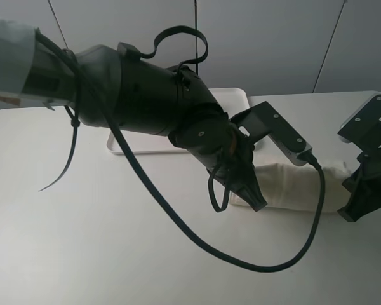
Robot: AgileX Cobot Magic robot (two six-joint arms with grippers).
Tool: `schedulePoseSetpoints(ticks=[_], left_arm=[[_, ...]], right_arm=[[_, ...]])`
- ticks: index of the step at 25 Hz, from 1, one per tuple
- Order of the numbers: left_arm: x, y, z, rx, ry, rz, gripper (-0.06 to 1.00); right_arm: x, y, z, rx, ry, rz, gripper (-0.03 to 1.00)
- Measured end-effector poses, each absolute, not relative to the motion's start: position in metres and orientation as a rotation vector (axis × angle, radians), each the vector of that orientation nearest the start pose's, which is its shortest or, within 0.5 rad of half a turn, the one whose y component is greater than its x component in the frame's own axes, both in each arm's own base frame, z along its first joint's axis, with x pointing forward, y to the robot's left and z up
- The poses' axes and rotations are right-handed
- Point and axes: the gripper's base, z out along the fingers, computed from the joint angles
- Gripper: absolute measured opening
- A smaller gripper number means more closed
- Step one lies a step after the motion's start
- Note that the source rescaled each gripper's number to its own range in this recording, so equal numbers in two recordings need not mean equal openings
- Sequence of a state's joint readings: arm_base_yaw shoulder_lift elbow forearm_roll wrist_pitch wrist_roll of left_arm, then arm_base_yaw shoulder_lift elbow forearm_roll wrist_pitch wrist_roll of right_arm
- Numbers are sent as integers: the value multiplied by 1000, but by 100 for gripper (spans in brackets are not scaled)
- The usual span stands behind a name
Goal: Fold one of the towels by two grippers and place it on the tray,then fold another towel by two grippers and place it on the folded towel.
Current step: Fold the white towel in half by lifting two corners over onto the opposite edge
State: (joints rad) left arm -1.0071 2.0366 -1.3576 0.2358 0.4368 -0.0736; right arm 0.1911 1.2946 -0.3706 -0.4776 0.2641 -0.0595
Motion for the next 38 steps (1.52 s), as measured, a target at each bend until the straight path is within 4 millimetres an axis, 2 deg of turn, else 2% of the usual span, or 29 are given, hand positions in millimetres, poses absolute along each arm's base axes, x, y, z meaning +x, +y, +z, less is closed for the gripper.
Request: schedulePoseSetpoints(ticks=[5,13,26,33,38], left_arm=[[237,-359,160,1370,2181,-207,2],[244,-358,149,1358,2195,-206,2],[252,-360,148,1320,2150,-249,2],[270,-367,146,1299,2198,-204,4],[277,-367,151,1274,2192,-206,7]], right_arm=[[189,24,156,-870,2477,-299,0],[193,21,159,-782,2460,-330,0],[196,24,160,-687,2446,-273,0],[222,26,159,-527,2513,-264,0],[226,25,152,-488,2560,-288,0]])
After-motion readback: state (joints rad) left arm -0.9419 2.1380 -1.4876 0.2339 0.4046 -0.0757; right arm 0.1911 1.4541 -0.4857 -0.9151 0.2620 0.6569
